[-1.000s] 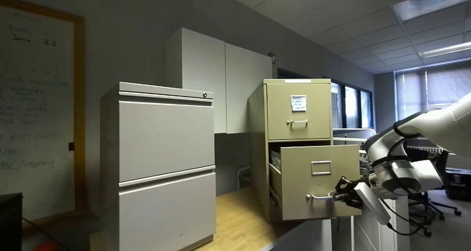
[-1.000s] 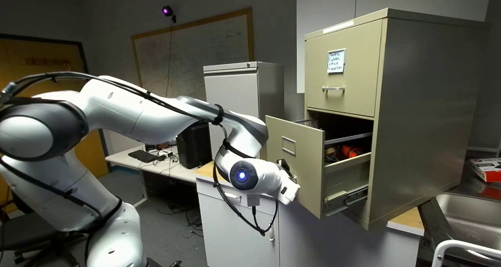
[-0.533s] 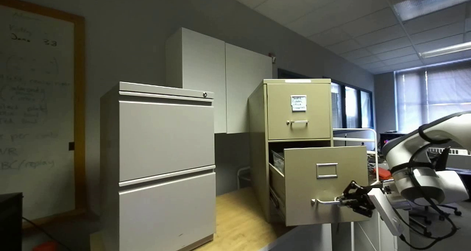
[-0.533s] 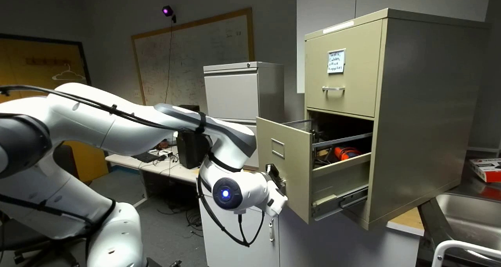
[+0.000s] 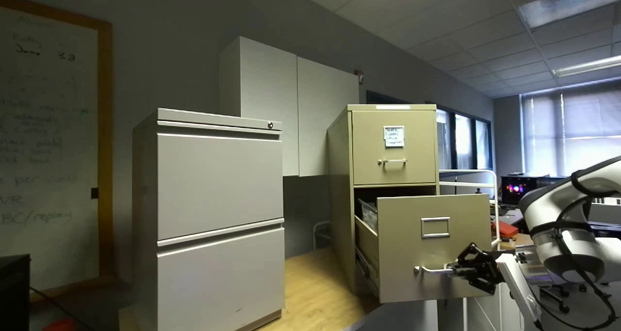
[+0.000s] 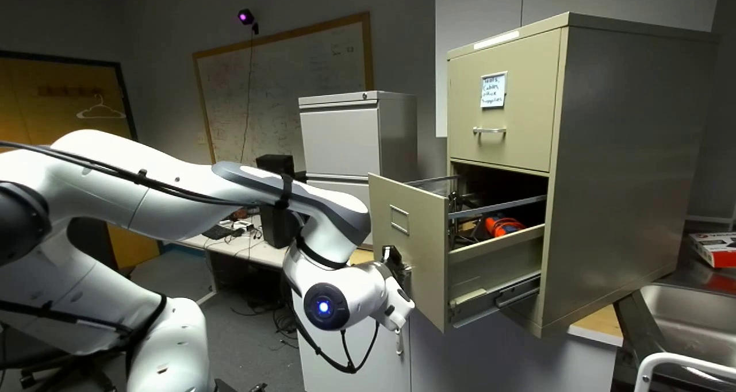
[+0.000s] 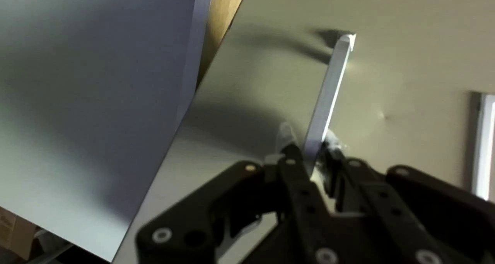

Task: Open the bottom drawer on the beige cabinet

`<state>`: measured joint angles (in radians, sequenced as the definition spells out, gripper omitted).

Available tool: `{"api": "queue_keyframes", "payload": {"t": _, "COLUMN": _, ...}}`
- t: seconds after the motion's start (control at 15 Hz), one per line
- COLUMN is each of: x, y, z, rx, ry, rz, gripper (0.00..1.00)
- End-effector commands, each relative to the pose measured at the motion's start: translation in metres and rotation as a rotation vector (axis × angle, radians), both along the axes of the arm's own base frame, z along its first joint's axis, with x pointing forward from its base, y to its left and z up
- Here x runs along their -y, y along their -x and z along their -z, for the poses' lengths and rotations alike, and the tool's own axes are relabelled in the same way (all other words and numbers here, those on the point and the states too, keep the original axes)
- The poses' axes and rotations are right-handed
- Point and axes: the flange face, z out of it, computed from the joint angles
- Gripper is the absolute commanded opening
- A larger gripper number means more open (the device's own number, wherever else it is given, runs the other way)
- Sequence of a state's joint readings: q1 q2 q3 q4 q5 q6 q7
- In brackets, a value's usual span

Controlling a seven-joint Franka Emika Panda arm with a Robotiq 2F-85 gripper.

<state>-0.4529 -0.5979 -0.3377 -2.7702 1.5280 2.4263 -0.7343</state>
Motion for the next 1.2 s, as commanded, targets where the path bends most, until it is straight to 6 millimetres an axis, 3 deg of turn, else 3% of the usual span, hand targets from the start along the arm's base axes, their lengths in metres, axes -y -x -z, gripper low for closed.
{"api": "queue_keyframes", "payload": {"t": 0.0, "x": -0.036, "y": -0.012, "z": 0.034, "rx": -0.039, "ry": -0.078, "rz": -0.137, "gripper": 0.08}}
{"api": "queue_keyframes", "payload": {"t": 0.2, "x": -0.037, "y": -0.01, "z": 0.036, "rx": -0.031, "ry": -0.113, "rz": -0.15, "gripper": 0.08}}
{"api": "queue_keyframes", "payload": {"t": 0.27, "x": -0.037, "y": -0.009, "z": 0.036, "rx": -0.032, "ry": -0.126, "rz": -0.151, "gripper": 0.34}}
{"api": "queue_keyframes", "payload": {"t": 0.33, "x": -0.036, "y": -0.011, "z": 0.035, "rx": -0.035, "ry": -0.139, "rz": -0.156, "gripper": 0.42}}
{"api": "queue_keyframes", "payload": {"t": 0.4, "x": -0.032, "y": -0.028, "z": 0.031, "rx": -0.035, "ry": -0.161, "rz": -0.192, "gripper": 0.48}}
{"api": "queue_keyframes", "payload": {"t": 0.8, "x": -0.084, "y": -0.044, "z": 0.034, "rx": -0.245, "ry": -0.211, "rz": -0.454, "gripper": 0.94}}
{"api": "queue_keyframes", "payload": {"t": 0.87, "x": -0.089, "y": -0.044, "z": 0.034, "rx": -0.302, "ry": -0.199, "rz": -0.486, "gripper": 0.99}}
{"api": "queue_keyframes", "payload": {"t": 1.13, "x": -0.108, "y": -0.034, "z": 0.032, "rx": -0.548, "ry": -0.144, "rz": -0.617, "gripper": 1.0}}
